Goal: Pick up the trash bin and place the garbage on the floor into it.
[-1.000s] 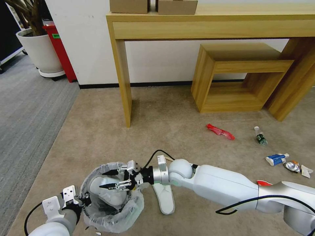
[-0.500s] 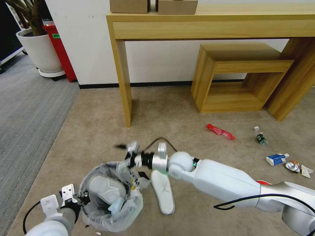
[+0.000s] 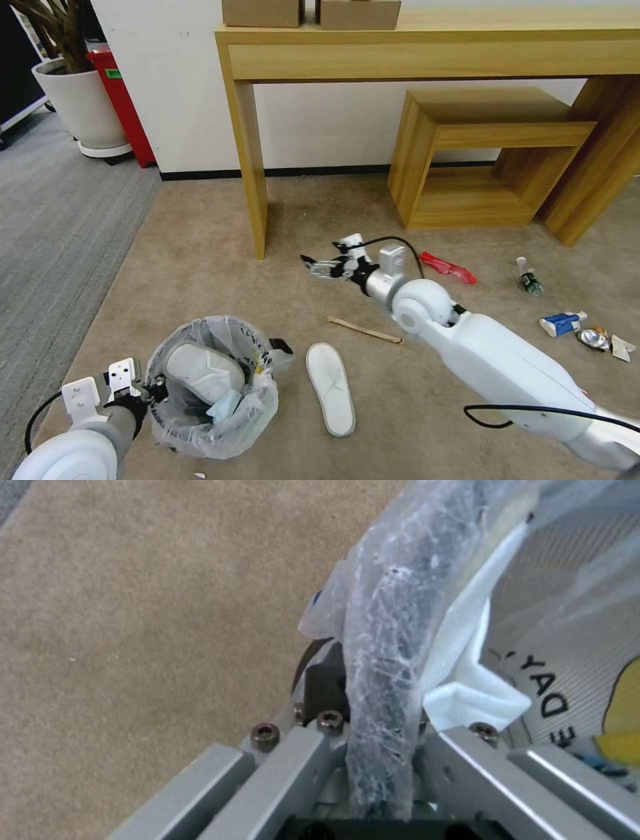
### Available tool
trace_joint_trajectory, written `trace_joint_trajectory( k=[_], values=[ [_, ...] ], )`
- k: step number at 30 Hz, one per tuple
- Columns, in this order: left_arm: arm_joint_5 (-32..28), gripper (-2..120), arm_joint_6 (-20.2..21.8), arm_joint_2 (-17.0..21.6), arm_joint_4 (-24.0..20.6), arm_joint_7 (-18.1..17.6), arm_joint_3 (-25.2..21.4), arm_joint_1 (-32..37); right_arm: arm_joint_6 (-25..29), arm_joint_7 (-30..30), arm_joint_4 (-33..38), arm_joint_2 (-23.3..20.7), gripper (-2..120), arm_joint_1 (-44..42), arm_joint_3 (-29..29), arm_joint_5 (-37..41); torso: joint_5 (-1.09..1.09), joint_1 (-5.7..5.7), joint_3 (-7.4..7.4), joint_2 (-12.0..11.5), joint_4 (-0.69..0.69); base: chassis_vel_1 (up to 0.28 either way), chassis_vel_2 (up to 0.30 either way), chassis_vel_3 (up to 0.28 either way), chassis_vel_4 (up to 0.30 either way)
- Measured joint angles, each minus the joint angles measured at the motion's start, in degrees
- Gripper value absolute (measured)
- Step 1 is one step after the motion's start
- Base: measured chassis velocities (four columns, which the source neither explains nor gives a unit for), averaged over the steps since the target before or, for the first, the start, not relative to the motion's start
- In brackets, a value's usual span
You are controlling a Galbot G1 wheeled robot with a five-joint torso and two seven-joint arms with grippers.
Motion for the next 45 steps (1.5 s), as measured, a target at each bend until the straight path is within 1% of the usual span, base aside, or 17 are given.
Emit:
trace_joint_trajectory(
  k=[2, 5, 11, 14, 15, 18, 19, 22, 23, 24, 25, 26, 27, 29, 35, 41, 45],
  values=[
    [-0.96, 0, -0.16, -0.11, -0.65, -0.65, -0.02, 0.00, -4.62, 2.24, 0.50, -0.39, 100, -0.88, 0.58, 0.57, 0.00, 0.00, 0.00, 0.00, 0.00, 0.000, 0.000, 0.000, 0.000],
    [-1.90, 0, -0.27, -0.07, -1.32, -0.96, -0.30, -0.15, -6.44, 3.08, -0.26, -0.23, 100, -1.40, 0.53, 0.35, -0.01, 0.00, -0.01, 0.00, 0.00, 0.000, 0.000, 0.000, 0.000],
    [-3.56, 0, -0.25, -0.29, -1.98, -1.68, -1.42, -0.35, -6.55, 2.44, -4.01, 0.86, 100, -1.52, -1.68, -2.41, -0.01, 0.00, 0.00, 0.00, 0.00, 0.000, 0.000, 0.000, 0.000],
    [-3.85, 0, -0.16, -0.73, -1.94, -1.87, -2.18, 0.09, -6.48, 1.08, -8.37, 2.47, 100, -0.92, -3.58, -6.22, -0.01, 0.00, 0.00, 0.00, 0.00, 0.000, 0.000, 0.000, 0.000],
    [-3.85, 0, -0.16, -0.73, -1.94, -1.87, -2.18, 0.09, -6.48, 1.08, -8.37, 2.47, 100, -0.92, -3.58, -6.22, -0.01, 0.00, 0.00, 0.00, 0.00, 0.000, 0.000, 0.000, 0.000],
    [-3.28, 0, -0.10, -1.13, -1.75, -1.90, -2.42, 0.98, -8.22, 1.64, -11.75, 5.37, 100, -0.25, -5.11, -6.31, -0.02, 0.00, 0.00, 0.00, 0.00, 0.000, 0.000, 0.000, 0.000],
    [-3.28, 0, -0.10, -1.13, -1.75, -1.90, -2.42, 0.98, -8.22, 1.64, -11.75, 5.37, 100, -0.25, -5.11, -6.31, -0.02, 0.00, 0.00, 0.00, 0.00, 0.000, 0.000, 0.000, 0.000],
    [-2.48, 0, 0.01, -1.81, -1.30, -1.87, -1.83, 1.19, -14.89, 8.28, -13.70, 9.63, 100, 0.58, -7.27, -2.46, -0.02, 0.00, 0.00, 0.00, 0.00, 0.000, 0.000, 0.000, 0.000],
    [-2.48, 0, 0.01, -1.81, -1.30, -1.87, -1.83, 1.19, -14.89, 8.28, -13.70, 9.63, 100, 0.58, -7.27, -2.46, -0.02, 0.00, 0.00, 0.00, 0.00, 0.000, 0.000, 0.000, 0.000],
    [-2.34, 0, 0.13, -1.89, -1.13, -1.86, -1.57, 1.16, -17.52, 12.33, -14.19, 11.79, 100, 0.78, -8.14, -0.01, -0.03, 0.00, 0.00, 0.00, 0.00, 0.000, 0.000, 0.000, 0.000],
    [-2.36, 0, 0.16, -1.87, -1.10, -1.86, -1.53, 1.09, -18.37, 14.74, -14.65, 12.96, 100, 0.87, -8.77, 1.05, -0.01, 0.00, 0.00, 0.00, 0.02, 0.000, 0.000, 0.000, 0.000],
    [-2.46, 0, 0.16, -1.71, -1.06, -1.86, -1.53, 0.94, -18.70, 16.44, -15.01, 13.86, 100, 0.93, -9.31, 1.66, -0.01, 0.00, 0.00, 0.00, 0.02, 0.000, 0.000, 0.000, 0.000],
    [-2.46, 0, 0.16, -1.71, -1.06, -1.86, -1.53, 0.94, -18.70, 16.44, -15.01, 13.86, 100, 0.93, -9.31, 1.66, -0.01, 0.00, 0.00, 0.00, 0.02, 0.000, 0.000, 0.000, 0.000],
    [-3.03, 0, 0.02, -1.30, -0.91, -1.90, -1.57, 0.44, -18.93, 18.48, -16.16, 15.15, 100, 0.88, -10.45, 1.73, -0.02, 0.00, 0.00, 0.01, 0.01, 0.000, 0.000, 0.000, 0.000],
    [-3.12, 0, -0.24, -1.14, -0.31, -1.89, -1.08, -0.21, -18.94, 17.38, -17.76, 14.98, 100, -0.01, -11.42, -1.00, -0.01, 0.00, 0.00, 0.01, 0.00, 0.000, 0.000, 0.000, 0.000],
    [-2.54, 0, -0.28, -1.08, 0.59, -1.81, 0.08, -0.82, -18.84, 17.45, -18.58, 13.19, 100, -1.62, -11.86, -2.26, -0.02, 0.00, 0.00, 0.01, -0.01, 0.000, 0.000, 0.000, 0.000],
    [-1.88, 0, -0.28, -1.32, 1.11, -1.63, 0.87, -0.92, -18.74, 17.51, -19.42, 13.86, 100, -2.60, -11.80, -2.47, -0.01, 0.00, 0.00, 0.01, -0.01, 0.000, 0.000, 0.000, 0.000]
  ],
)
